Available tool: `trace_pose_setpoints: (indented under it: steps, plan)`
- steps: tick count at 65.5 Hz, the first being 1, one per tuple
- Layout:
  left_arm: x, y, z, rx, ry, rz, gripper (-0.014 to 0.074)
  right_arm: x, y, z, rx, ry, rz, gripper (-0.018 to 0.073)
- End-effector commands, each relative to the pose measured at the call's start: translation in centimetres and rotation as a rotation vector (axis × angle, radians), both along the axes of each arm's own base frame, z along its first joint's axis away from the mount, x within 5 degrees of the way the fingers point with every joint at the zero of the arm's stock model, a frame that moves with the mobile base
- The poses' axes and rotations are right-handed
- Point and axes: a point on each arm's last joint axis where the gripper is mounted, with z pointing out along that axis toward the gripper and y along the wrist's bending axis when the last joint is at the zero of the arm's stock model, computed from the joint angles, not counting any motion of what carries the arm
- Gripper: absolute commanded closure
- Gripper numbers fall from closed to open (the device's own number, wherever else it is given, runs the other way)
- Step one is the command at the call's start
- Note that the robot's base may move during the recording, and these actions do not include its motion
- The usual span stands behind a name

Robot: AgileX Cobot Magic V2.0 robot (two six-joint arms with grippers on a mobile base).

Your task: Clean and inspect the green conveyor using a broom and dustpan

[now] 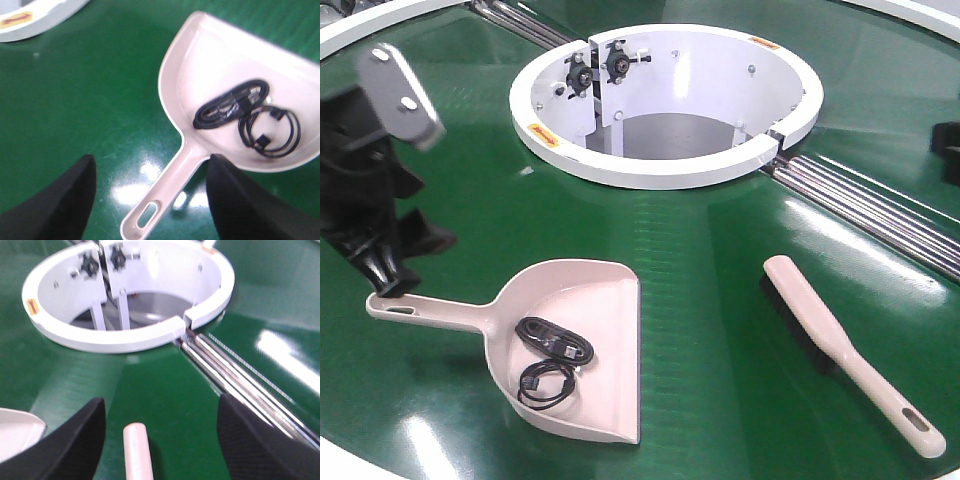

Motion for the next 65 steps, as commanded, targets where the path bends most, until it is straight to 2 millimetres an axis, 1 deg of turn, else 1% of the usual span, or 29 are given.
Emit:
trace_pose_setpoints:
  steps: [1,5,10,13,14,16,20,22,25,30,34,37,43,48,53,58,65]
  plan:
    - [-2.0,0.4,3.3,-0.142,-0.113,0.083,0.0202,-2.7,-0.4,2.9,0.003,-0.172,-0.002,0.0095]
    - [-3.1,0.7,4.0,-0.2,-0.113,0.127,0.0223,-4.5,-0.5,3.4,0.009,-0.229,-0.002,0.0101]
    - [-5.2,1.4,4.6,-0.261,-0.171,0.152,0.0254,-6.4,-0.7,3.0,0.015,-0.282,-0.004,0.011]
    - [-6.3,1.9,4.7,-0.296,-0.234,0.159,0.0275,-7.7,-0.8,2.3,0.018,-0.313,-0.004,0.0115]
    - [-6.6,2.0,4.8,-0.308,-0.261,0.16,0.028,-7.9,-0.9,1.8,0.017,-0.31,-0.004,0.0116]
    - [-7.4,2.4,4.7,-0.328,-0.303,0.163,0.0292,-8.7,-0.9,1.2,0.018,-0.321,-0.005,0.0119]
    - [-9.0,3.0,4.2,-0.362,-0.371,0.166,0.0308,-10.2,-1.1,-0.6,0.024,-0.326,-0.005,0.0122]
    - [-9.9,3.3,3.9,-0.39,-0.406,0.172,0.0311,-10.7,-1.1,-1.5,0.029,-0.322,-0.004,0.0122]
    - [-11.3,3.8,3.4,-0.439,-0.445,0.19,0.031,-12.0,-1.2,-2.7,0.038,-0.344,-0.006,0.0122]
    - [-13.7,4.7,2.0,-0.499,-0.489,0.21,0.0307,-13.8,-1.4,-4.8,0.027,-0.382,-0.007,0.0122]
    - [-14.9,5.2,0.3,-0.514,-0.5,0.218,0.0306,-14.9,-1.6,-6.2,0.024,-0.426,-0.009,0.0122]
    - [-15.4,5.4,-1.4,-0.506,-0.497,0.221,0.0306,-15.7,-1.6,-7.4,0.038,-0.472,-0.007,0.0122]
    - [-15.9,5.6,-4.1,-0.52,-0.499,0.232,0.0306,-16.3,-1.6,-9.6,0.061,-0.528,-0.003,0.0122]
    - [-15.5,5.6,-6.3,-0.57,-0.503,0.267,0.0306,-15.5,-1.5,-11.6,0.059,-0.497,-0.004,0.0122]
    - [-14.9,5.6,-7.8,-0.648,-0.553,0.297,0.0306,-14.5,-1.4,-13.2,0.055,-0.455,-0.005,0.0122]
    - [-14.5,5.6,-9.5,-0.673,-0.576,0.311,0.0302,-13.8,-1.4,-14.0,0.051,-0.457,-0.006,0.0122]
    - [-14.5,5.5,-10.7,-0.659,-0.53,0.324,0.0287,-13.3,-1.3,-14.5,0.049,-0.427,-0.006,0.0123]
